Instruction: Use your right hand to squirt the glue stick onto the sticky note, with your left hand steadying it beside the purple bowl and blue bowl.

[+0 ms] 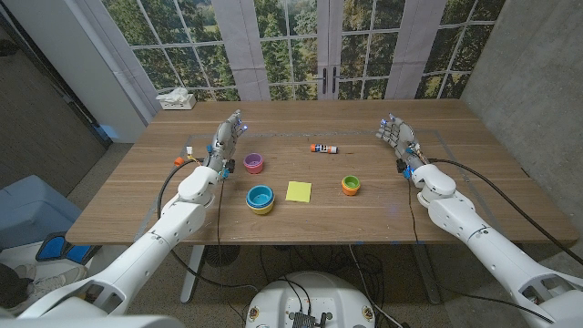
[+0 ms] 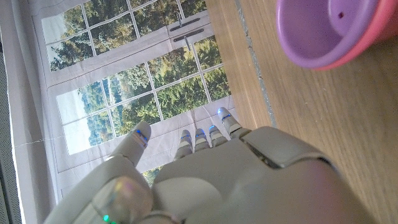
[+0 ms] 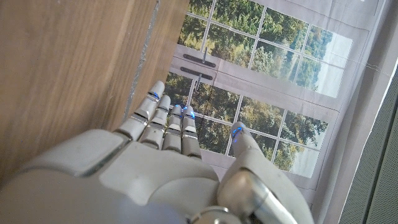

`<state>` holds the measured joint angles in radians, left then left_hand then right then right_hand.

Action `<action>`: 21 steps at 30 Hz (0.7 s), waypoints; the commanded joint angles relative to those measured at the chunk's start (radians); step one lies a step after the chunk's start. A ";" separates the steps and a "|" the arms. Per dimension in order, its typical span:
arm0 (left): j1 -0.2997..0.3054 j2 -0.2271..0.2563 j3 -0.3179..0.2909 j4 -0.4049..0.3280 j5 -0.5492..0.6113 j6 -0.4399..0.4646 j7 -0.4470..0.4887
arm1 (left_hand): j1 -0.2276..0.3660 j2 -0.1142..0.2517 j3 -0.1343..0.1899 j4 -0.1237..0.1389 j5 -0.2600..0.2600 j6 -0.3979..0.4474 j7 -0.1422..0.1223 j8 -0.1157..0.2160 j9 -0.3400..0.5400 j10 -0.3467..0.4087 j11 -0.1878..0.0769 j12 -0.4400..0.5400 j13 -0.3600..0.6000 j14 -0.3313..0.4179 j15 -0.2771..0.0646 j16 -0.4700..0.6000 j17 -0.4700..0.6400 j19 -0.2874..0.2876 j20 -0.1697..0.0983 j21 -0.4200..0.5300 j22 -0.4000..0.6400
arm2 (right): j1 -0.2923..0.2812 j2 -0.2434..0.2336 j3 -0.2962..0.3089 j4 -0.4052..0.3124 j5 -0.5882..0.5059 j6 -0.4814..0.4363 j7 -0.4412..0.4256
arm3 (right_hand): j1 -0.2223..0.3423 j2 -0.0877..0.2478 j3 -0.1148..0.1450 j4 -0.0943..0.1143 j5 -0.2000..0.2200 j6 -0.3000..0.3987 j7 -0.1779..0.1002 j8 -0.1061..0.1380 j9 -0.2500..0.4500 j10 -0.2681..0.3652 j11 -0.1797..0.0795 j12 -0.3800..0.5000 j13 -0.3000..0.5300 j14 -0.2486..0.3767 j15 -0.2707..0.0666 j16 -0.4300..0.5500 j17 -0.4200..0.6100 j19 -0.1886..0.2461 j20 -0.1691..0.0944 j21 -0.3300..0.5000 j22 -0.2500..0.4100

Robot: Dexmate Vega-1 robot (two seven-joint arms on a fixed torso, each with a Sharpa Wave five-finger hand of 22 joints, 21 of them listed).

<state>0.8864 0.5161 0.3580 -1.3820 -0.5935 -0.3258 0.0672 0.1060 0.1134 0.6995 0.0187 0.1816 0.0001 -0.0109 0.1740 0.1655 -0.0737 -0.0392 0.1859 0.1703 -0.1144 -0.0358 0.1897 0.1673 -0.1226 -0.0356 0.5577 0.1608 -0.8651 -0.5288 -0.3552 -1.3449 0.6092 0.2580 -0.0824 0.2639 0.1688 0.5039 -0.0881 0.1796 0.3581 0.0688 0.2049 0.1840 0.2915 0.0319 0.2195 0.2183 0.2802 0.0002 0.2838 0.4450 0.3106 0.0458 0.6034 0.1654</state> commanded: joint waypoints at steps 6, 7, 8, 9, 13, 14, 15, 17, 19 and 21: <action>-0.009 -0.001 -0.010 0.045 -0.013 -0.027 -0.030 | 0.015 0.064 0.001 -0.011 0.006 0.005 -0.010 0.007 0.004 0.008 -0.002 0.007 0.002 0.000 -0.031 -0.003 0.002 0.018 -0.055 -0.009 0.005 | -0.001 0.031 -0.022 -0.061 -0.085 -0.015 -0.133 | 0.063 0.006 0.019 -0.028 0.016 0.015 -0.018 -0.003 0.007 0.028 -0.013 0.002 0.006 0.189 0.001 0.106 0.034 0.135 0.033 0.031 0.015; -0.009 -0.002 -0.010 0.047 -0.013 -0.029 -0.030 | 0.016 0.064 0.001 -0.011 0.005 0.005 -0.009 0.007 0.004 0.008 -0.002 0.007 0.002 0.000 -0.031 -0.003 0.002 0.018 -0.055 -0.009 0.005 | 0.000 0.031 -0.024 -0.063 -0.094 -0.016 -0.142 | 0.070 0.006 0.020 -0.029 0.018 0.012 -0.018 -0.004 0.008 0.027 -0.014 0.002 0.008 0.238 0.011 0.135 0.051 0.182 0.027 0.050 0.020; -0.009 -0.003 -0.010 0.049 -0.013 -0.031 -0.031 | 0.016 0.064 0.001 -0.011 0.005 0.005 -0.010 0.007 0.004 0.007 -0.002 0.006 0.002 0.000 -0.031 -0.003 0.002 0.019 -0.055 -0.010 0.005 | 0.002 0.031 -0.027 -0.062 -0.104 -0.014 -0.147 | 0.083 0.009 0.022 -0.030 0.020 0.001 -0.028 -0.008 0.008 0.019 -0.016 0.002 0.012 0.345 0.004 0.202 0.093 0.272 0.006 0.097 0.031; -0.009 -0.005 -0.011 0.050 -0.015 -0.032 -0.032 | 0.016 0.064 0.001 -0.012 0.005 0.005 -0.010 0.007 0.004 0.007 -0.002 0.006 0.002 0.000 -0.031 -0.003 0.002 0.019 -0.054 -0.010 0.005 | 0.003 0.033 -0.025 -0.063 -0.101 -0.017 -0.150 | 0.094 0.009 0.023 -0.030 0.021 -0.009 -0.036 -0.009 0.009 0.010 -0.016 0.001 0.014 0.433 -0.006 0.266 0.143 0.338 -0.014 0.141 0.044; -0.004 -0.002 -0.009 0.036 -0.009 -0.026 -0.022 | 0.018 0.065 0.001 -0.014 0.005 0.005 -0.011 0.006 0.004 0.007 -0.001 0.006 0.002 -0.001 -0.030 -0.004 0.002 0.021 -0.054 -0.013 0.005 | 0.008 0.026 -0.019 -0.054 -0.081 -0.019 -0.117 | 0.137 -0.002 0.010 -0.046 0.019 -0.052 -0.058 -0.011 0.006 0.050 -0.027 -0.002 0.016 0.756 -0.161 0.760 0.658 0.569 -0.085 0.550 0.344; -0.001 -0.001 -0.009 0.029 -0.006 -0.023 -0.015 | 0.018 0.065 0.001 -0.014 0.005 0.006 -0.011 0.006 0.004 0.008 -0.001 0.006 0.002 -0.001 -0.031 -0.004 0.002 0.021 -0.055 -0.013 0.005 | 0.007 0.036 -0.017 -0.044 -0.092 0.003 -0.133 | 0.132 -0.002 0.008 -0.041 0.017 -0.053 -0.061 -0.011 0.005 0.063 -0.031 0.000 0.016 0.786 -0.172 0.794 0.693 0.594 -0.092 0.579 0.359; 0.002 -0.001 -0.009 0.023 -0.006 -0.022 -0.011 | 0.018 0.065 0.000 -0.014 0.005 0.006 -0.011 0.006 0.004 0.008 -0.001 0.006 0.002 0.000 -0.031 -0.004 0.002 0.022 -0.054 -0.014 0.005 | 0.004 0.037 -0.015 -0.045 -0.099 0.012 -0.143 | 0.122 0.005 0.010 -0.028 0.016 -0.059 -0.071 -0.013 0.003 0.109 -0.031 0.011 0.014 0.869 -0.207 0.862 0.752 0.645 -0.124 0.640 0.392; 0.005 0.001 -0.009 0.013 0.001 -0.020 0.000 | 0.019 0.066 0.000 -0.015 0.005 0.006 -0.011 0.006 0.004 0.006 -0.001 0.005 0.002 -0.001 -0.031 -0.004 0.003 0.023 -0.054 -0.015 0.005 | -0.002 0.028 -0.012 -0.052 -0.108 0.017 -0.147 | 0.110 0.001 0.017 -0.020 0.014 -0.045 -0.063 -0.010 -0.001 0.171 -0.035 0.021 0.010 0.941 -0.213 0.917 0.784 0.698 -0.164 0.719 0.447; 0.006 0.003 -0.007 0.005 0.008 -0.019 0.005 | 0.019 0.066 0.000 -0.015 0.005 0.005 -0.011 0.006 0.004 0.006 0.000 0.005 0.002 -0.003 -0.033 -0.005 0.003 0.023 -0.054 -0.017 0.005 | -0.008 0.027 -0.009 -0.051 -0.122 0.036 -0.156 | 0.091 -0.010 0.016 -0.013 0.008 -0.027 -0.052 -0.008 -0.003 0.205 -0.039 0.023 0.007 0.983 -0.213 0.949 0.788 0.732 -0.188 0.779 0.496; 0.008 0.000 -0.006 0.000 0.009 -0.018 0.011 | 0.020 0.067 0.000 -0.016 0.005 0.005 -0.011 0.005 0.004 0.005 0.000 0.004 0.002 -0.004 -0.033 -0.005 0.003 0.024 -0.054 -0.018 0.005 | -0.018 0.015 -0.004 -0.078 -0.124 0.015 -0.171 | 0.061 -0.036 0.015 -0.010 0.000 -0.027 -0.037 -0.013 -0.005 0.226 -0.038 0.014 0.001 1.018 -0.213 0.989 0.790 0.750 -0.215 0.872 0.600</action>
<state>0.8835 0.5155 0.3497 -1.3534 -0.6012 -0.3485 0.0501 0.1126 0.1147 0.6953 0.0085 0.1816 0.0055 -0.0162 0.1740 0.1654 -0.0644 -0.0410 0.1859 0.1701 -0.1143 -0.0358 0.1848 0.1675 -0.1012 -0.0358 0.5434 0.1606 -0.8639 -0.5025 -0.3725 -1.3946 0.5201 0.2552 -0.2083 0.3557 0.1545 0.5169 -0.1064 0.1870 0.3240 0.0180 0.1953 0.1792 0.4857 -0.0067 0.2369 0.2232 1.2555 -0.2111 1.2298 1.2256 1.0315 -0.1418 1.3876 0.6746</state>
